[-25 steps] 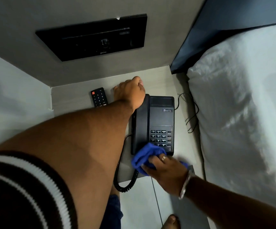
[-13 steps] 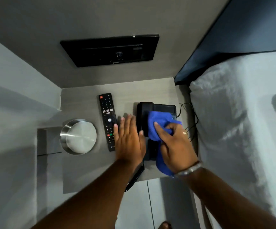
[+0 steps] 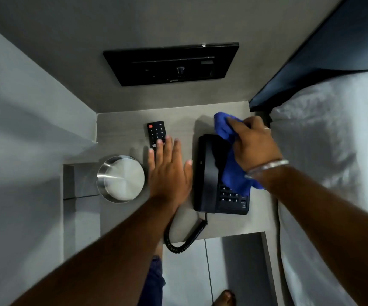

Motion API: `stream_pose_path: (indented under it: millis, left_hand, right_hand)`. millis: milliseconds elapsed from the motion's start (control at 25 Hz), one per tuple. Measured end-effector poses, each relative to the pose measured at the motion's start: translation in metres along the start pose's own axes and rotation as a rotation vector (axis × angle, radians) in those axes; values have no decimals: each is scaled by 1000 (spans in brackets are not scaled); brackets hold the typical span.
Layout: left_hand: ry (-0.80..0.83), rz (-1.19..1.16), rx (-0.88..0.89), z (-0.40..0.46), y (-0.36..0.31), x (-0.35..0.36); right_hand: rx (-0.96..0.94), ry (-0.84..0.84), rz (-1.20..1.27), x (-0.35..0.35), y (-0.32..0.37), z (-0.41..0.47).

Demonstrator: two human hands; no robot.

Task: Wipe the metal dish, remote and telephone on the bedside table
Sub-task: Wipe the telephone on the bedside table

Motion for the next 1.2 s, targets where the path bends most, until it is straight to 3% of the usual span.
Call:
stream_pose_path:
  millis: [80, 160, 320, 440, 640, 840, 960, 1040, 1120, 1200]
  left_hand:
    - [56, 173, 88, 37, 29, -11]
    - [119, 315, 218, 79, 46, -19]
    - [233, 482, 348, 118, 59, -21]
    - [317, 471, 367, 116, 63, -13]
    - [378, 425, 373, 113, 69, -7]
    - [384, 425, 383, 110, 70, -7]
    - [410, 397, 334, 106, 65, -20]
    - [322, 182, 247, 102, 50, -47]
    - [290, -411, 94, 89, 31, -84]
    - [582, -1038, -76, 60, 2, -121]
  right_hand:
    - [-34, -185, 53, -17, 20, -34]
    - [-31, -208, 34, 3, 55, -49]
    - [222, 203, -125, 102, 101, -28]
    - [366, 447, -248, 151, 88, -32]
    - [179, 564, -480, 165, 70, -63]
    - [-30, 912, -568, 143, 64, -75]
    - [-10, 1009, -109, 101, 61, -58]
    - [124, 1038, 270, 59, 54, -55]
    - [330, 1074, 813, 12, 53, -63]
    - [476, 1061, 1276, -40, 51, -68]
Point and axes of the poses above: each hand's wrist, its own z-axis towards the middle knuckle, its own x-axis out of the palm, y = z × x, the point moved 5 cm from there along z, towards the middle knuckle, and after that the axes turned 7 degrees about z, right-handed, at the moved point
